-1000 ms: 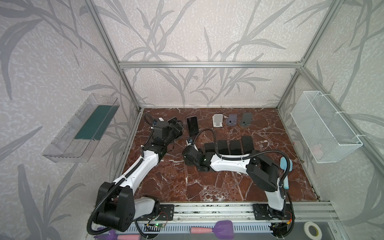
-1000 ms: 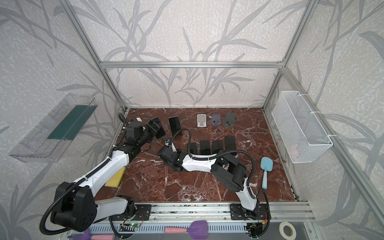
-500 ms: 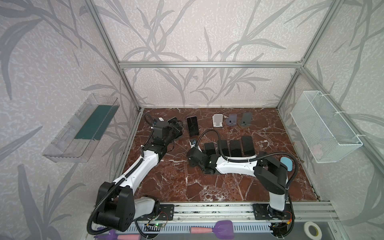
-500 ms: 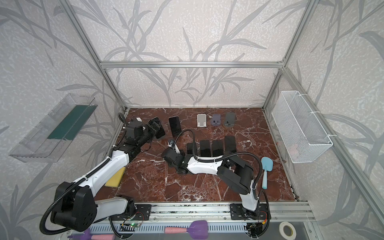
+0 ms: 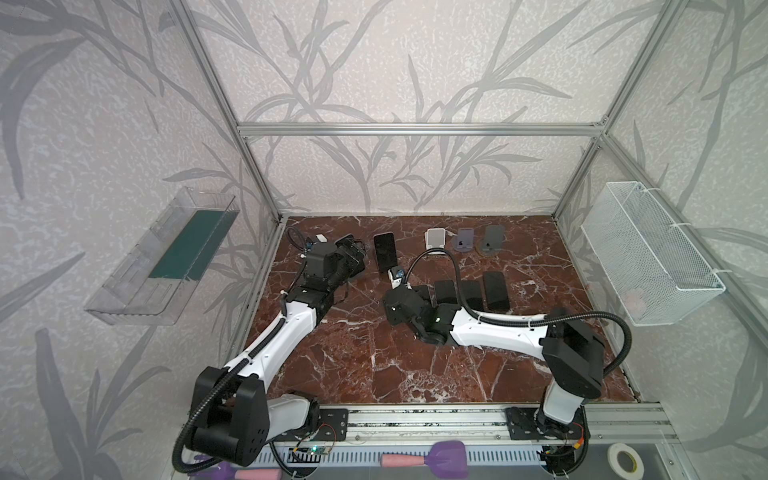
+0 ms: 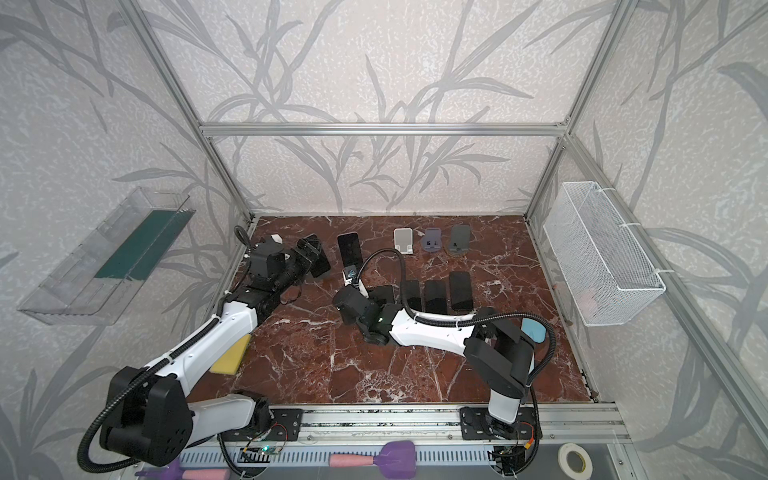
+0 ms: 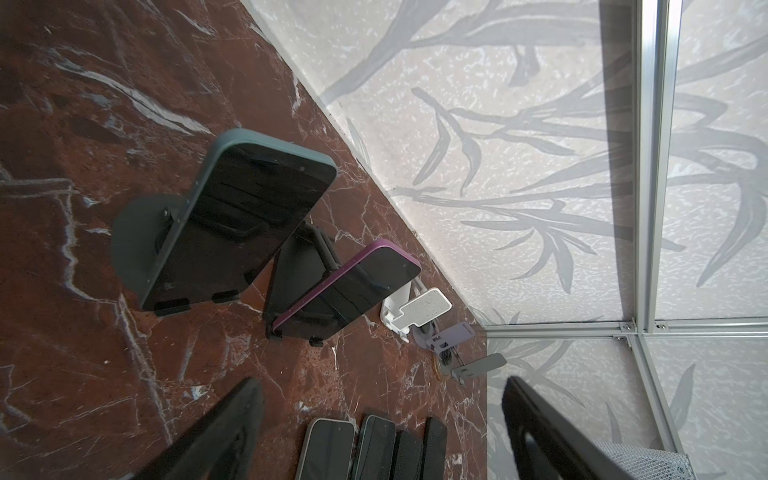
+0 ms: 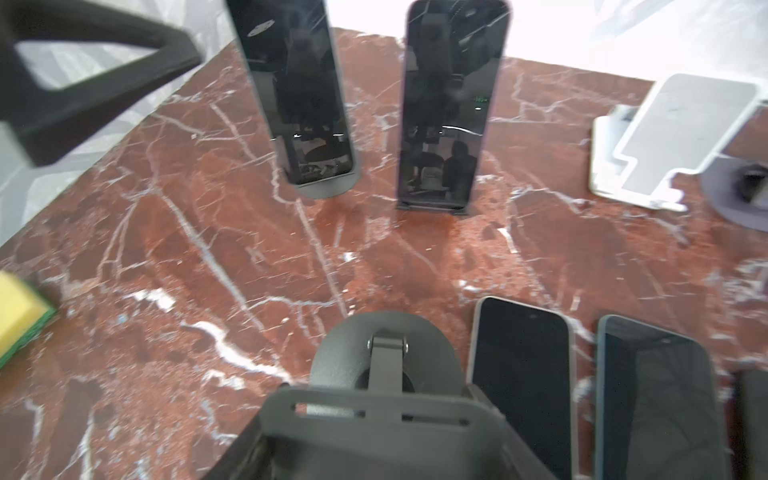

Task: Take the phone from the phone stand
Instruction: 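Reach the right gripper far out toward the purple-framed phone on its stand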

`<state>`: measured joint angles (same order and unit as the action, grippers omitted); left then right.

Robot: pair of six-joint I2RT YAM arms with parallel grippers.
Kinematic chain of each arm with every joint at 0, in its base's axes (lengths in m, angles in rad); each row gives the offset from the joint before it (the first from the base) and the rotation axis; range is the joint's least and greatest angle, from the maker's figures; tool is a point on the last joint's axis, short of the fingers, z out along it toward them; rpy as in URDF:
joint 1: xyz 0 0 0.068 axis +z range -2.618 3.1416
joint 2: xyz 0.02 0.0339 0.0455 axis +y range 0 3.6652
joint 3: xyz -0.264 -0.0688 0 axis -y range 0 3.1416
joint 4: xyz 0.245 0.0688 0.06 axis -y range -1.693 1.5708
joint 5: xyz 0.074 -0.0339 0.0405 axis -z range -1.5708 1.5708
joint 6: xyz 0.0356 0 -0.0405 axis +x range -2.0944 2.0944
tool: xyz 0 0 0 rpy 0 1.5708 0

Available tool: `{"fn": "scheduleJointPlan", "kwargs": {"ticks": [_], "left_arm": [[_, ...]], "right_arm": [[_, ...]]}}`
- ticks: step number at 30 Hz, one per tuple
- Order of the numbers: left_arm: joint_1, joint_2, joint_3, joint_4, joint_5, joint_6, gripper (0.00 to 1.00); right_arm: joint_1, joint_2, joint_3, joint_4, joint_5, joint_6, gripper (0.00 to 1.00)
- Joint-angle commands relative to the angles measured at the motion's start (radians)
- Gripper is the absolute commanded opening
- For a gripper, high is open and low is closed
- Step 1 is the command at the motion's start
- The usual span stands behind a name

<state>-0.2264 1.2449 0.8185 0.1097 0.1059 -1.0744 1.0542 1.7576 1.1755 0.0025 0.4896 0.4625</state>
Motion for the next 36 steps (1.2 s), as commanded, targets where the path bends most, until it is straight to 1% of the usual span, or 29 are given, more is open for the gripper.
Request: {"fn": "scheduleJointPlan", "kwargs": {"ticks": [1, 4, 7, 11, 14, 21, 24, 32, 36], "left_arm": [[0.001, -0.026, 0.009, 0.014, -0.016, 0.005, 0.91], [0.003, -0.027, 0.009, 0.011, -0.026, 0.01, 0.9], [0.011, -0.027, 0.01, 0.015, -0.013, 0.002, 0.91], [0.012, -0.03, 0.007, 0.013, -0.02, 0.004, 0.9], [0.013, -0.027, 0.009, 0.016, -0.011, -0.001, 0.91], [0.015, -0.027, 0.008, 0.025, 0.005, -0.015, 0.91], [0.015, -0.014, 0.008, 0.025, 0.005, -0.017, 0.91], [0.015, -0.007, 0.007, 0.031, 0.02, -0.027, 0.9], [0.014, 0.005, 0.01, 0.033, 0.031, -0.031, 0.9]], "right_arm": [[-0.078, -0.082, -0.021, 0.022, 0.027, -0.027, 0.55], [-0.147, -0.088, -0.02, 0.042, 0.003, -0.043, 0.55], [-0.215, -0.057, 0.03, 0.043, -0.032, -0.058, 0.55], [-0.302, 0.071, 0.137, 0.036, -0.091, -0.07, 0.55], [-0.344, 0.162, 0.236, 0.026, -0.131, -0.087, 0.55], [-0.401, 0.348, 0.437, -0.015, -0.186, -0.084, 0.55], [-0.415, 0.426, 0.529, -0.062, -0.205, -0.094, 0.55], [-0.445, 0.577, 0.718, -0.151, -0.221, -0.131, 0.55], [-0.445, 0.617, 0.768, -0.165, -0.219, -0.159, 0.56]]}}
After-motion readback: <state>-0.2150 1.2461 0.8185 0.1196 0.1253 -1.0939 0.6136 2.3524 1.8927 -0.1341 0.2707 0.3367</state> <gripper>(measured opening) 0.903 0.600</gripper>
